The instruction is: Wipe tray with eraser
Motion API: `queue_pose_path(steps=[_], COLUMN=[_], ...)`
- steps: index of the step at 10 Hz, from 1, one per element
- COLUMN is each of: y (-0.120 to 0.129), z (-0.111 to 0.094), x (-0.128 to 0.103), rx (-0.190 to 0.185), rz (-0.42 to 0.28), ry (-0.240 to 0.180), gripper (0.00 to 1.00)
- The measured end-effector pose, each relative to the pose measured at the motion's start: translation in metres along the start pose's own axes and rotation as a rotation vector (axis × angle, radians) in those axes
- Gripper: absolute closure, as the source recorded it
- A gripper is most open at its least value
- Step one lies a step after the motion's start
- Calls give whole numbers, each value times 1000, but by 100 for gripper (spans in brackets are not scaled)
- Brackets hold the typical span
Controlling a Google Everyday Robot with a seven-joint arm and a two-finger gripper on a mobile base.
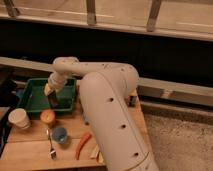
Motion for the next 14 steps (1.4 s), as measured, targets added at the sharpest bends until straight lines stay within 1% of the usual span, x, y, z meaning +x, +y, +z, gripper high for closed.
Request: queue_pose_path(steps=[1,2,3,5,7,8,10,11,12,13,14], y=[-9,-14,-25,-32,-35,-29,-8,6,11,11,5], z=[-3,-6,-9,-8,-6,-2,11,18,20,18,12], x=[-3,-6,-14,-28,-38,-40,-36,-31,-26,-20,-13], rx=[33,45,69,91,81,66,26,6,0,1,11], rz=[15,17,20,16,7,0,-21,-37,-42,-39,-28], ry=[-2,-5,-9,-14,-22,-24,-24,-15,-8,-2,1], gripper=[94,94,94,94,94,94,94,94,94,94,94])
